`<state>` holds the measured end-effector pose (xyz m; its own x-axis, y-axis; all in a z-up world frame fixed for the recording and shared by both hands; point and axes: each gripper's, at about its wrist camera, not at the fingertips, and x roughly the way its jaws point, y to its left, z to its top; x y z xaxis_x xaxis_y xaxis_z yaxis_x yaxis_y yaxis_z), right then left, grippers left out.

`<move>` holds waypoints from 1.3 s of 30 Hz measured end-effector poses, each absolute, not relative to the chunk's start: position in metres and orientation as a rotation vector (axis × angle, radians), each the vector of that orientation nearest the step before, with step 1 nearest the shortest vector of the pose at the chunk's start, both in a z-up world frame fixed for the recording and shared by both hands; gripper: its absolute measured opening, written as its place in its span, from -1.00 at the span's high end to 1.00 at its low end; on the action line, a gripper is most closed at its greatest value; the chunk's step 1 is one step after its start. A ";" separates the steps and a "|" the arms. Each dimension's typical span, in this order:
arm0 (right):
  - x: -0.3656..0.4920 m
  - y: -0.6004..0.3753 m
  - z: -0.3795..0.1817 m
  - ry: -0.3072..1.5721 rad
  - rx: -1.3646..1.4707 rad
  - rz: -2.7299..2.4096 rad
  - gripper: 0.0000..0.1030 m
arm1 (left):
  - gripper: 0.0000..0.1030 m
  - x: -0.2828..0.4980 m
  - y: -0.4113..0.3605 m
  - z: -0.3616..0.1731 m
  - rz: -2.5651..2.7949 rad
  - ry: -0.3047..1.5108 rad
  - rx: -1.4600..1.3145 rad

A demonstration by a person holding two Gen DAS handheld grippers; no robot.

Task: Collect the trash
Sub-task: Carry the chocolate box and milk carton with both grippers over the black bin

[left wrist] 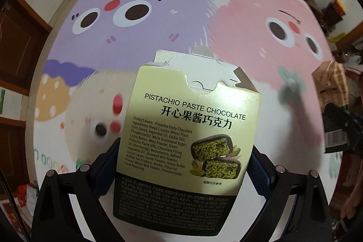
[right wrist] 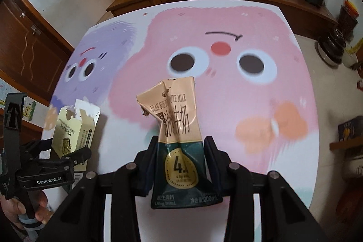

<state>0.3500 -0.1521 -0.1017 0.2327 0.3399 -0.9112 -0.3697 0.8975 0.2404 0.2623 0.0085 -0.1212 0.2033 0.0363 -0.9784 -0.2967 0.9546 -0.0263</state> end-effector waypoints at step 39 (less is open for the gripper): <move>-0.055 -0.137 -0.131 1.462 0.237 0.144 0.23 | -0.88 -0.004 0.018 -0.124 -0.218 1.351 -0.083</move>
